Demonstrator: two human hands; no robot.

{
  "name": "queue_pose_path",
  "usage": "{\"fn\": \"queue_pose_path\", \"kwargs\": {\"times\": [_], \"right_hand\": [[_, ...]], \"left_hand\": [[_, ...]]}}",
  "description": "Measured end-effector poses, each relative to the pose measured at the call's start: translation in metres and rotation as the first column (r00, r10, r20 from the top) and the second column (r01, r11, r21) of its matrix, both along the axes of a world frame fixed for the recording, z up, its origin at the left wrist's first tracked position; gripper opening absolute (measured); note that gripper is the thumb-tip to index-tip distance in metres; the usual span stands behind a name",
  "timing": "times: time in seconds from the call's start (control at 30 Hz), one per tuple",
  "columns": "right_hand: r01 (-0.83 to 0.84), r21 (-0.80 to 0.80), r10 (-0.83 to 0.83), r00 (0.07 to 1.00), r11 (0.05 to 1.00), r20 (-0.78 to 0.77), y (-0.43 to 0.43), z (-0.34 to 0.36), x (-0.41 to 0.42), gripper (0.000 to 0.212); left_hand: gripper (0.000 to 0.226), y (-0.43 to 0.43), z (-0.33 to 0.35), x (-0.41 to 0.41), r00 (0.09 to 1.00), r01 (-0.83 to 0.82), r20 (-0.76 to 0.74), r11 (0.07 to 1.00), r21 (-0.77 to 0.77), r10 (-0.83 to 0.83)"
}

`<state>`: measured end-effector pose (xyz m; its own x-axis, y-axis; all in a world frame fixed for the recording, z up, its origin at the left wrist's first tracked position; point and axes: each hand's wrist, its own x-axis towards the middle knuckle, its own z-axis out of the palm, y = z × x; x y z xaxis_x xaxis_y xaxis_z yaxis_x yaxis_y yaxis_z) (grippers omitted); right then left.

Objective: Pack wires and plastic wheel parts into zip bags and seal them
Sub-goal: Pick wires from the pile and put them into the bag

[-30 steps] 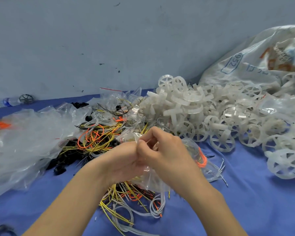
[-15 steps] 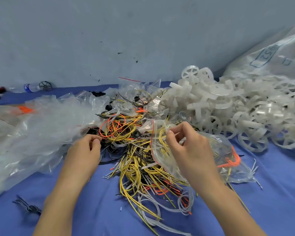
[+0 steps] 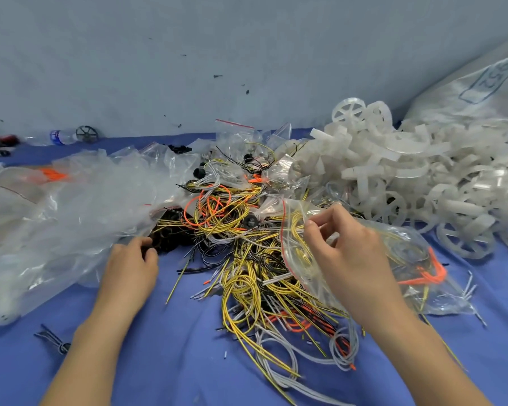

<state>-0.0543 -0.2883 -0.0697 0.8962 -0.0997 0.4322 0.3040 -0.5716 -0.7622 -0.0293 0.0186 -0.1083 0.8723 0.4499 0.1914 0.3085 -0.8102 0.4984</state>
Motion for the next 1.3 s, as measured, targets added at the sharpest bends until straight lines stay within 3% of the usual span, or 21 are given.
{"fn": "queue_pose_path", "kwargs": {"times": [0.27, 0.37, 0.47, 0.63, 0.77, 0.9, 1.13, 1.23, 1.3], "right_hand": [[-0.001, -0.032, 0.001, 1.0, 0.999, -0.016, 0.002, -0.005, -0.003, 0.014], [-0.008, -0.014, 0.008, 1.0, 1.0, -0.019, 0.001, -0.004, -0.004, 0.015], [-0.004, -0.007, 0.004, 1.0, 1.0, -0.017, 0.0, -0.005, -0.004, 0.014], [-0.002, 0.0, 0.002, 1.0, 1.0, -0.007, 0.001, -0.006, -0.006, 0.014], [-0.003, 0.018, 0.003, 1.0, 1.0, 0.01, 0.0, -0.008, -0.009, 0.015], [0.026, -0.007, -0.026, 0.999, 1.0, 0.039, 0.0, -0.012, -0.013, 0.016], [0.072, -0.018, -0.07, 0.992, 0.997, 0.103, 0.003, -0.009, -0.021, 0.013], [0.089, -0.059, -0.081, 0.987, 0.994, 0.137, 0.007, -0.008, -0.026, 0.014], [0.114, -0.093, -0.097, 0.981, 0.989, 0.169, 0.008, -0.007, -0.028, 0.015]], "left_hand": [[0.031, -0.002, -0.003, 0.001, 0.999, -0.033, 0.002, 0.995, 0.099, 0.033], [0.027, -0.009, 0.008, -0.002, 0.988, 0.006, 0.154, 1.0, 0.018, -0.009], [0.023, -0.026, 0.029, -0.009, 0.931, 0.17, 0.349, 0.971, -0.169, -0.102], [0.021, -0.074, 0.051, -0.023, 0.855, 0.474, 0.466, 0.704, -0.529, -0.226], [0.021, -0.114, 0.055, -0.03, 0.79, 0.608, 0.497, 0.562, -0.561, -0.358], [0.016, -0.143, 0.051, -0.03, 0.754, 0.647, 0.494, 0.615, -0.45, -0.433], [0.01, -0.171, 0.041, -0.029, 0.769, 0.62, 0.44, 0.71, -0.335, -0.464], [0.011, -0.179, 0.039, -0.024, 0.777, 0.622, 0.381, 0.703, -0.346, -0.501], [0.018, -0.184, 0.042, -0.02, 0.751, 0.656, 0.318, 0.601, -0.457, -0.578]]}}
